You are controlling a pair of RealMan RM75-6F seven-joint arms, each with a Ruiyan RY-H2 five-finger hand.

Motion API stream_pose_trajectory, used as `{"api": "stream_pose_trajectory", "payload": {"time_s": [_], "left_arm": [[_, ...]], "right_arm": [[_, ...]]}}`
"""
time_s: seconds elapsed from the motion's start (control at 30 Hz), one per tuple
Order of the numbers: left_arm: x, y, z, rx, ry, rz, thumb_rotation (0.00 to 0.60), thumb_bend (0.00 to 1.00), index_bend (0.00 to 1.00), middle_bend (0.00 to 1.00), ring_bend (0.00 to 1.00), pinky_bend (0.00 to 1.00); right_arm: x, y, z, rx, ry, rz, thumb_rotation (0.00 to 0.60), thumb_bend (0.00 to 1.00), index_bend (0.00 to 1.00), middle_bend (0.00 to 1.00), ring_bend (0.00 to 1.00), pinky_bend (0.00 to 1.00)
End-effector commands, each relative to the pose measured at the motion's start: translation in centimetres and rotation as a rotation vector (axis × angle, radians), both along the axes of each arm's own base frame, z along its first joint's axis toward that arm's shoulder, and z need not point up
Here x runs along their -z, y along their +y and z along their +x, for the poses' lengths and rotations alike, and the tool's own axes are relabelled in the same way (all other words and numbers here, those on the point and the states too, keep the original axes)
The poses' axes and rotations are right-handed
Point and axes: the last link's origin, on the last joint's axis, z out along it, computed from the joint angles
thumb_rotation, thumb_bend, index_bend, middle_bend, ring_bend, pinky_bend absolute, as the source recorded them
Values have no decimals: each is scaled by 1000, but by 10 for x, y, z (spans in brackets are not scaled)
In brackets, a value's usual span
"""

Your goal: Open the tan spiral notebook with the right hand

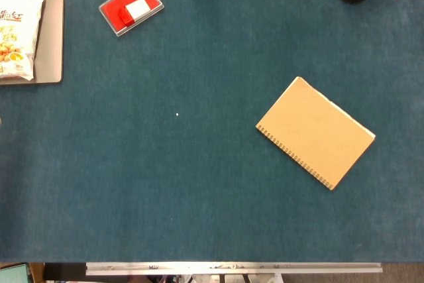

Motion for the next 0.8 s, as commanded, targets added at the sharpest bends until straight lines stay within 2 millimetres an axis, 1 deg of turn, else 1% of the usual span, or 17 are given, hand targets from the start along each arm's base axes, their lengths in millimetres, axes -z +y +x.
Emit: {"api": "stream_pose_trajectory", "payload": {"time_s": [0.03,0.2,0.33,0.4,0.53,0.57,0.67,0.8], "left_arm": [[1,0,1,5,-2,-4,600,429,444,357,279,447],[1,1,0,-1,-7,-11,600,429,444,357,279,446],[0,1,0,3,-13,-4,600,429,444,357,279,446],[-1,1,-1,0,-12,-4,600,429,444,357,280,446],[-3,0,-1,-2,-17,2,600,429,444,357,280,446],[-3,0,-1,-4,-17,4,600,429,444,358,280,446],[-4,0,-2,-8,-20,4,600,429,444,357,280,446],[-4,-1,-2,-9,-21,1,600,429,444,357,279,446]], "right_arm": [[0,0,1,-20,6,-12,600,262,317,231,85,330],[3,-4,4,-93,14,-70,600,218,315,227,85,345],[11,-11,-3,-103,56,-68,600,200,267,214,85,314],[14,-15,-6,-92,84,-63,600,159,195,188,85,288],[24,-24,-9,-94,111,-52,600,27,58,96,70,214],[27,-27,-9,-100,115,-47,600,8,40,75,56,201],[35,-32,-11,-109,135,-30,600,0,6,25,15,175],[45,-38,-12,-122,161,-14,600,0,2,1,0,150]]}}
